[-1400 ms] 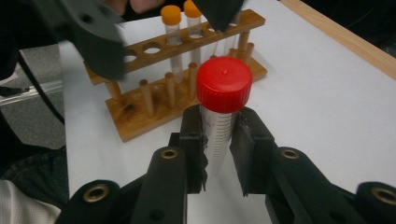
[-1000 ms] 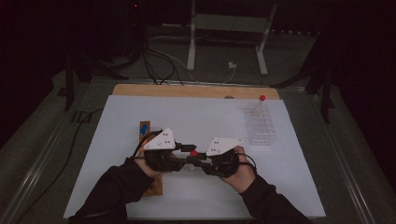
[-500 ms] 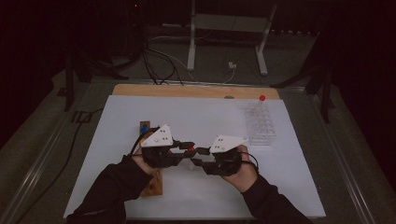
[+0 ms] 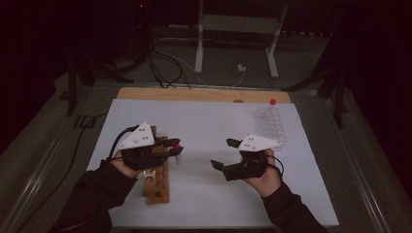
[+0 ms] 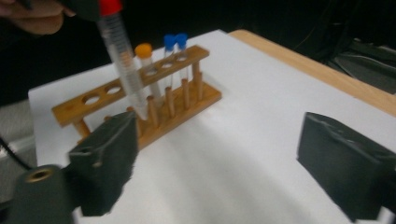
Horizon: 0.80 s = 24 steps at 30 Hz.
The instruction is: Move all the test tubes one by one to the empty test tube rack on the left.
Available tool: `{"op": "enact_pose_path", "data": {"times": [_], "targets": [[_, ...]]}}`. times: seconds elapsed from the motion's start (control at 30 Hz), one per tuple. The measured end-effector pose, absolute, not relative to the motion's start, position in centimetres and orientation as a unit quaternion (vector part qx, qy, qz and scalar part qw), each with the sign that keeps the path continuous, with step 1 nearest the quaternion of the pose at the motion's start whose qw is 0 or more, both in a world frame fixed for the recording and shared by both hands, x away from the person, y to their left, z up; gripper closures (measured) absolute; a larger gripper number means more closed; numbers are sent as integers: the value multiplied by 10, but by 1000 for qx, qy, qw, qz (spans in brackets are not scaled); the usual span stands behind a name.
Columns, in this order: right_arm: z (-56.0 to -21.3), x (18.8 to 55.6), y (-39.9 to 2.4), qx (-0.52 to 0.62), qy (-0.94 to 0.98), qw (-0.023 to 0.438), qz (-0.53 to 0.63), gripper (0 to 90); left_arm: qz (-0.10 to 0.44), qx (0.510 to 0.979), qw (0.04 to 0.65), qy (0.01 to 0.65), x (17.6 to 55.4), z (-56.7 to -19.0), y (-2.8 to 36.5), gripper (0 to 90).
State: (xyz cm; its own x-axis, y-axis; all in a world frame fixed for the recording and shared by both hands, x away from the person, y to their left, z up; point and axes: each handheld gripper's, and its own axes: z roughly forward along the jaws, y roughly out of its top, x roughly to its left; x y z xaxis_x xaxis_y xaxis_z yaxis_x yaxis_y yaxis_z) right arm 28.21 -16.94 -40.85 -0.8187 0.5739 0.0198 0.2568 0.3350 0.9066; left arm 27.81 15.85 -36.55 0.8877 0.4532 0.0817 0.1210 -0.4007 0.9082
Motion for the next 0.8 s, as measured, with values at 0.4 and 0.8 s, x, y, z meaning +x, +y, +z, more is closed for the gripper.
{"op": "enact_pose_path", "data": {"times": [0.4,0.8], "targets": [[-407,284,-180,270,796,154,520,0,199,804,516,220,266,-359,203,720],[-407,285,-183,272,797,153,518,0,200,800,506,254,255,-381,225,719]]}}
